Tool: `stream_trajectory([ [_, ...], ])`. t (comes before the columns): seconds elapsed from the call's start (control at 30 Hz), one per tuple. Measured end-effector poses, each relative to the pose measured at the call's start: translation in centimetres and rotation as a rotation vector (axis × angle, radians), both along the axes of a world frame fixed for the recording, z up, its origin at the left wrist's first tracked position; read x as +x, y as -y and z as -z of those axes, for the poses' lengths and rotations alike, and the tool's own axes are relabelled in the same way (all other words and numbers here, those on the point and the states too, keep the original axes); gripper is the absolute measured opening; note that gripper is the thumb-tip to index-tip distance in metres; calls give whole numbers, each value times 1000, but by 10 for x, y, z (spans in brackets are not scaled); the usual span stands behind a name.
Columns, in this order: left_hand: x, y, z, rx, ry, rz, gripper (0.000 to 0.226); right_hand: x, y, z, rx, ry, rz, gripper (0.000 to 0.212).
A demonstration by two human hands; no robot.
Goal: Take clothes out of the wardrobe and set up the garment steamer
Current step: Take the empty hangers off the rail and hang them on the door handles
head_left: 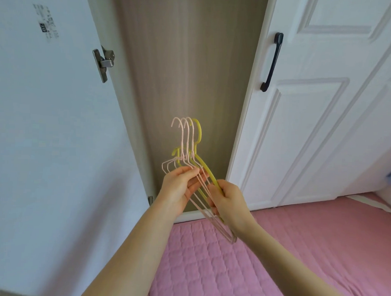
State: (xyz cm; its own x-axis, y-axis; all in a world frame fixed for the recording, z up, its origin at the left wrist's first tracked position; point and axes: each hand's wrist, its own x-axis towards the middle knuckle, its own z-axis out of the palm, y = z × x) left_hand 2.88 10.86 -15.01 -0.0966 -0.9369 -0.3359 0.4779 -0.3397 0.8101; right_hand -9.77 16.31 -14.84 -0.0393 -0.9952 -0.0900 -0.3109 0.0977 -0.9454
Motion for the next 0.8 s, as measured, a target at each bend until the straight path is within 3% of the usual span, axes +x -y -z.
stream_trajectory([
  [0.37, 38, -38, 19, 168, -84, 48, 13, 33, -61, 24, -6, -91, 75, 29],
  [0.8, 100, -84, 32, 322, -384, 195, 12, 96, -149, 41, 76, -152, 101, 33],
])
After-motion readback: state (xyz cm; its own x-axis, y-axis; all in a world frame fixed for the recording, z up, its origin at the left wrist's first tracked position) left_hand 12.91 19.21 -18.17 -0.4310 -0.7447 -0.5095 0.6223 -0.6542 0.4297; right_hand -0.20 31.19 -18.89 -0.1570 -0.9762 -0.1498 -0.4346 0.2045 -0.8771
